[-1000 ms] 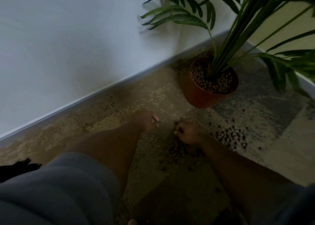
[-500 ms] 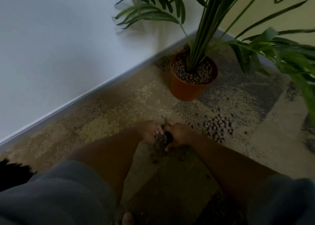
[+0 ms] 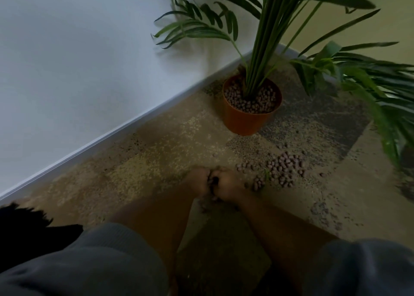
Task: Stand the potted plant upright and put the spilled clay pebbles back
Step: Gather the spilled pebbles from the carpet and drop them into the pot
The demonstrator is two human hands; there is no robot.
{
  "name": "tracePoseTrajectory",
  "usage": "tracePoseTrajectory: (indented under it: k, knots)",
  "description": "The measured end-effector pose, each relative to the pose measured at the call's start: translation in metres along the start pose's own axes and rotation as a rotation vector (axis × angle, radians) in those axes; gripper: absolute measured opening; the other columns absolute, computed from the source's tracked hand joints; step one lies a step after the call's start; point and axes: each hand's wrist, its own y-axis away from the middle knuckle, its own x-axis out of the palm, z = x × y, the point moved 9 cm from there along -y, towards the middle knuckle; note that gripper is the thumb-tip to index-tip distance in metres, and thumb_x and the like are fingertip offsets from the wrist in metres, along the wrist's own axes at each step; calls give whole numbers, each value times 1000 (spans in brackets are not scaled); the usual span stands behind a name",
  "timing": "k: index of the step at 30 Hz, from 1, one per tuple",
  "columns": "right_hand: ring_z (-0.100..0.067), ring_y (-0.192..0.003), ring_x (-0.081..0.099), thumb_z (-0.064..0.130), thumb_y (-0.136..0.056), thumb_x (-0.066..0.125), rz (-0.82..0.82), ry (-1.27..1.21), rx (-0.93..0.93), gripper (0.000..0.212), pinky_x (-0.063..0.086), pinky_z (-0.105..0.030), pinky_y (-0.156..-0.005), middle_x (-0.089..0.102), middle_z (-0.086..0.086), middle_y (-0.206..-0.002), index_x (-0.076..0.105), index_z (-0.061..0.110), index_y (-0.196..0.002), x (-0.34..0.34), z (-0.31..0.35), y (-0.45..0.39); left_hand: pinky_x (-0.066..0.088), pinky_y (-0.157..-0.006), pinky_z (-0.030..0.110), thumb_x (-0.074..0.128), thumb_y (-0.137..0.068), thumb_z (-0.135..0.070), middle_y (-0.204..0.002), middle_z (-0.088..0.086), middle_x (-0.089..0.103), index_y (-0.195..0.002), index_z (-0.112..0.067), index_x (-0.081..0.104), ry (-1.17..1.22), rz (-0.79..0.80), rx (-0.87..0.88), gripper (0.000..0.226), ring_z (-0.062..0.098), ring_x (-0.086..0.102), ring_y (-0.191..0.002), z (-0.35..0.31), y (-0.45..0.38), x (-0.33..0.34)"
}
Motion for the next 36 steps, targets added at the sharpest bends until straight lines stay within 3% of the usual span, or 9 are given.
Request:
tracePoseTrajectory:
  k: [2, 5, 8, 12, 17, 21, 24, 28, 36]
  knots:
    - [-20, -86, 66, 3, -85, 66, -1, -189, 84, 14, 52, -24, -76, 63, -13, -112, 71, 6, -98, 0, -5, -2, 43, -74, 30, 62, -89, -22, -90, 10, 61, -90, -14, 64, 3, 9, -53, 8, 24, 60, -86, 8, 0, -2]
    - [-2, -55, 59, 10, -89, 64, 42, -365, 213, 6, 48, -16, -51, 68, -1, -77, 68, 15, -88, 6, -11, -7, 44, -77, 28, 67, -87, -19, -88, 7, 58, -94, -10, 69, 67, 56, -146, 11, 23, 59, -85, 21, 2, 0]
    - [-7, -62, 62, 10, -84, 61, 54, -438, 328, 10, 45, -18, -50, 67, 1, -75, 66, 18, -84, 8, -19, -12, 43, -73, 26, 72, -82, -15, -84, 5, 60, -88, -10, 70, 194, 72, -181, 8, 21, 57, -83, 27, 1, 0]
    - [-18, -81, 66, 5, -86, 50, 97, -637, 438, 17, 59, -31, -75, 67, -7, -91, 64, 13, -89, 15, -33, -20, 44, -67, 13, 75, -81, -14, -106, 6, 70, -103, -10, 74, 357, 112, -196, 22, 17, 62, -91, 31, -1, 6]
    - [-16, -73, 62, 2, -80, 57, 150, -700, 416, 15, 51, -23, -55, 67, -7, -85, 66, 14, -80, 11, -34, -27, 51, -85, 30, 82, -74, -25, -87, -3, 70, -83, -23, 71, 548, 128, -220, 14, 13, 63, -84, 39, -3, 9]
    - [-12, -62, 57, 4, -82, 63, 128, -732, 434, 9, 45, -23, -51, 67, -8, -78, 67, 12, -83, 7, -39, -28, 58, -78, 24, 66, -89, -6, -99, 8, 70, -103, -7, 71, 917, 162, -302, 15, 13, 66, -84, 37, -4, 14]
    - [-8, -54, 50, 5, -91, 53, 109, -975, 503, 15, 38, -17, -42, 60, -4, -71, 64, 10, -81, 6, -41, -25, 58, -67, 18, 51, -93, 0, -98, 11, 66, -117, -2, 64, 1302, 134, -458, 28, 10, 62, -80, 32, -5, 13]
    - [-6, -40, 38, 5, -91, 42, 147, -1508, 490, 23, 24, -13, -33, 46, -1, -57, 48, 9, -69, 0, -27, -19, 56, -55, 20, 46, -90, -8, -74, 7, 61, -95, -5, 62, 1680, 26, -507, 17, 13, 58, -68, 19, -7, -1]
    - [-11, -39, 40, 13, -76, 40, 146, -2105, 298, 9, 25, -15, -35, 46, -7, -68, 46, 7, -78, -46, 4, -29, 48, -66, 21, 45, -100, -28, -83, 3, 57, -92, -13, 60, 1890, -101, -494, 23, 10, 56, -72, -23, -42, -49]
